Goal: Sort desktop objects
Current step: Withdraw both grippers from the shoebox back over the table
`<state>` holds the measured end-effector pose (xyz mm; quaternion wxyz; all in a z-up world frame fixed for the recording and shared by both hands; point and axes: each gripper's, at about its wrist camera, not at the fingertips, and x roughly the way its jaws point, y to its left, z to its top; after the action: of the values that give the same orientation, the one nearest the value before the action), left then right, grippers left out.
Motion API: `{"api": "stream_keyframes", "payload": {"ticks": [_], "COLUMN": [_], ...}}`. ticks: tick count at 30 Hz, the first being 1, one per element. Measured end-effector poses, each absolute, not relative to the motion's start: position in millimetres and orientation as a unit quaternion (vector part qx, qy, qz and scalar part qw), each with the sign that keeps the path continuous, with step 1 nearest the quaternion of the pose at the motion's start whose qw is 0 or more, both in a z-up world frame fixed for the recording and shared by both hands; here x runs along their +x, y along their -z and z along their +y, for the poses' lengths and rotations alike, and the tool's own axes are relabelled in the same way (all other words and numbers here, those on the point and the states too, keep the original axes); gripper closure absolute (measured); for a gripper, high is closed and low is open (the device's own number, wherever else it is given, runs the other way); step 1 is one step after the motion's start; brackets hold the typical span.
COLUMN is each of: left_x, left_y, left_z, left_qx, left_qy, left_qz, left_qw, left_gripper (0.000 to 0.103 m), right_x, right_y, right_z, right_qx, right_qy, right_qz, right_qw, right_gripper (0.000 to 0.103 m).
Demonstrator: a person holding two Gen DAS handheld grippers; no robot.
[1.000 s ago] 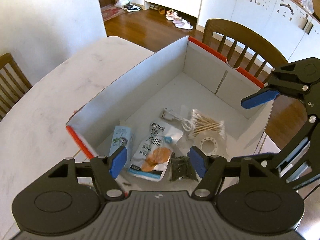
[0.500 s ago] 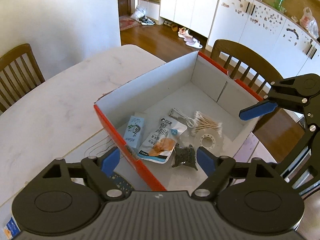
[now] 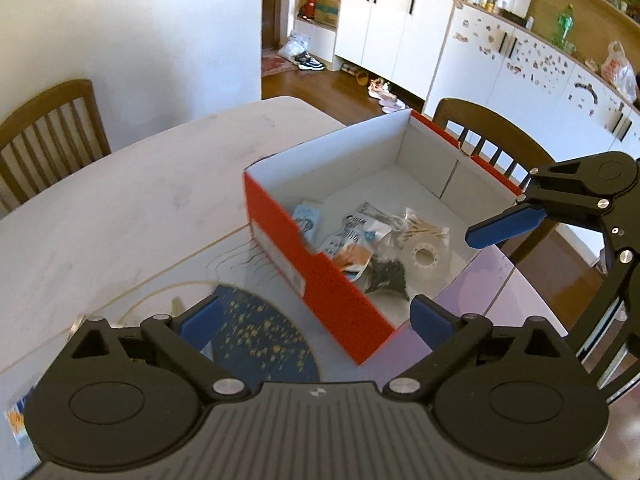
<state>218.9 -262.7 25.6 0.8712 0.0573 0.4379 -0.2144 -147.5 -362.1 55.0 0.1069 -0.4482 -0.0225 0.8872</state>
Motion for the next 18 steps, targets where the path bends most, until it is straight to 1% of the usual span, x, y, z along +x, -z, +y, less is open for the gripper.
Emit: {"api": "stream_keyframes", "payload": {"ticks": [13, 18], "left_x": [187, 179], "left_y": [-29, -25], "left_z": [-192, -167], "left_qx": [0.034, 0.028], "left_qy": [0.19, 0.186], "left_qz": [0.431, 0.438], "left_qw": [0.881, 0.879], "left_gripper": [0.002, 0.002], "right_x": [-188, -205], "right_y": [-33, -29], "right_z": [-411, -426], "right_qx": [-0.46, -0.462], "right_qy": [-0.882, -0.879], "right_qz": [-0.014, -0.006], "right_qw": [0.103, 0.12], "right_gripper": [0.013, 0.013]}}
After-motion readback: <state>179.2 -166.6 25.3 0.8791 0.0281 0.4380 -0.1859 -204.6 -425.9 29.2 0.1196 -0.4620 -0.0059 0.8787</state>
